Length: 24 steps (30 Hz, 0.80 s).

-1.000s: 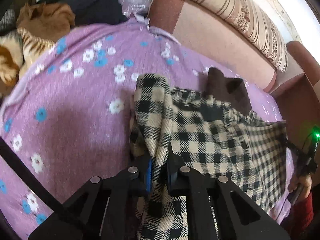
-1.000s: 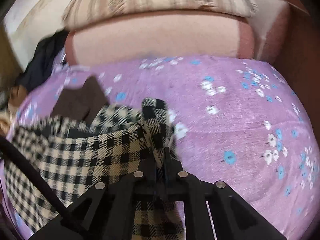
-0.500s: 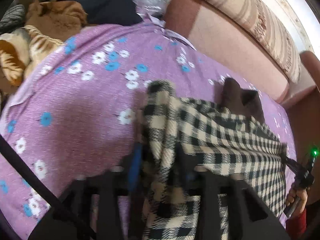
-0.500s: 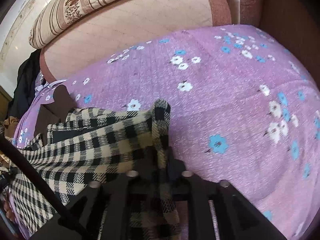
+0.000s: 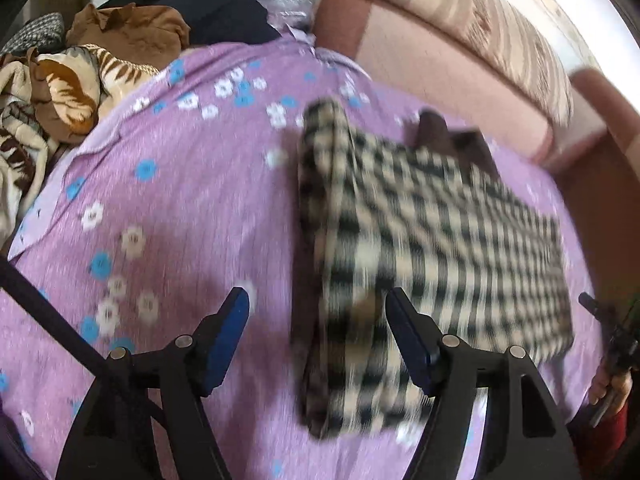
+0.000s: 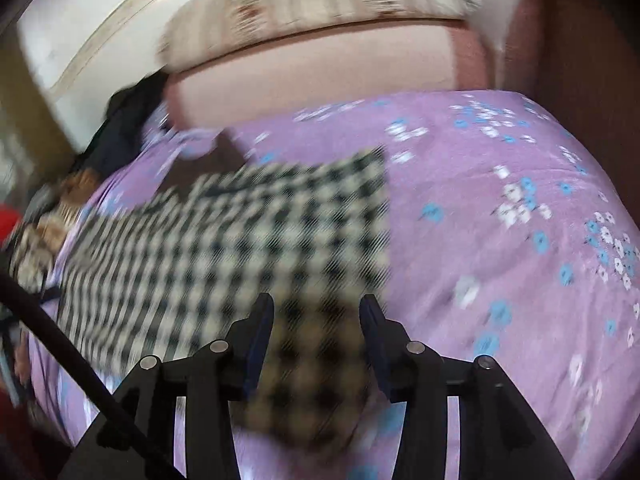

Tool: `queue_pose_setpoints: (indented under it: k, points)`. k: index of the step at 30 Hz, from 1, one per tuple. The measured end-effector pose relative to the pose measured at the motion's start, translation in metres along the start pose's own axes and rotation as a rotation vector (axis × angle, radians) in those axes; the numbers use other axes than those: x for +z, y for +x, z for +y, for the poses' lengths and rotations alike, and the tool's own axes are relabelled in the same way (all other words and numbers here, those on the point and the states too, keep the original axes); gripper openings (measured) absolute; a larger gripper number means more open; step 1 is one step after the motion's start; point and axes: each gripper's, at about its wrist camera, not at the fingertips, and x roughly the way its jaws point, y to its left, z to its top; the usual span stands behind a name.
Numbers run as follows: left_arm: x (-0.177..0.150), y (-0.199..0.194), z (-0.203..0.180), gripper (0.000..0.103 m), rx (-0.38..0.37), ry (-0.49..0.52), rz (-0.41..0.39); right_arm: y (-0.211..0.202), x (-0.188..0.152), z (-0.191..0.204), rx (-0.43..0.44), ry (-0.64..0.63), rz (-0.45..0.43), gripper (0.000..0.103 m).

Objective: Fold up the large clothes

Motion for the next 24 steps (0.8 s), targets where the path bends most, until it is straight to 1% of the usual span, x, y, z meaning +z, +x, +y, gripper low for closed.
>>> queue_pose_setpoints:
  k: [2, 3, 7, 9, 11, 12, 13, 14, 15, 16, 18, 20, 22, 24]
  points:
    - [-0.014, -0.001, -0.002, 0.070, -0.018, 0.022, 0.020, -0.007, -0.023, 0.010, -0.006, -0.046, 0.009, 0.054]
    - [-0.018, -0.001, -0.002, 0.070, -0.026, 0.030, 0.028, -0.011, -0.036, 0.014, -0.019, -0.074, 0.015, 0.055]
    - [-0.042, 0.002, -0.010, 0.070, -0.057, 0.088, 0.078, -0.013, -0.070, 0.020, -0.032, -0.136, 0.061, 0.061]
    - [-0.049, 0.008, -0.015, 0.070, -0.066, 0.104, 0.109, -0.007, -0.077, 0.019, -0.046, -0.155, 0.081, 0.061]
    - [-0.053, 0.016, -0.019, 0.070, -0.054, 0.105, 0.125, 0.000, -0.078, 0.017, -0.063, -0.155, 0.070, 0.061]
    - [-0.055, 0.017, -0.022, 0.067, -0.037, 0.109, 0.121, 0.002, -0.075, 0.014, -0.059, -0.143, 0.064, 0.058]
    - [-0.055, 0.017, -0.024, 0.042, -0.020, 0.115, 0.114, 0.003, -0.073, 0.011, -0.048, -0.123, 0.063, 0.034]
    - [-0.054, 0.015, -0.023, 0.021, -0.011, 0.110, 0.121, 0.003, -0.071, 0.005, -0.016, -0.085, 0.073, 0.014]
    - [-0.053, 0.013, -0.021, 0.011, -0.029, 0.089, 0.133, 0.002, -0.068, -0.003, 0.026, -0.033, 0.076, 0.014]
    - [-0.051, 0.009, -0.017, 0.011, -0.048, 0.067, 0.126, -0.002, -0.065, -0.013, 0.062, 0.030, 0.066, 0.013]
    - [-0.053, 0.006, -0.010, 0.010, -0.025, 0.056, 0.121, -0.005, -0.066, -0.025, 0.077, 0.087, 0.069, 0.012]
    - [-0.056, 0.006, -0.003, 0.010, -0.019, 0.041, 0.135, 0.000, -0.072, -0.029, 0.058, 0.094, 0.095, 0.012]
    - [-0.056, 0.003, 0.003, 0.010, -0.034, 0.024, 0.136, 0.004, -0.078, -0.031, 0.017, 0.089, 0.124, 0.012]
    - [-0.054, -0.004, 0.008, 0.011, -0.041, 0.016, 0.130, 0.000, -0.078, -0.037, -0.008, 0.096, 0.128, 0.013]
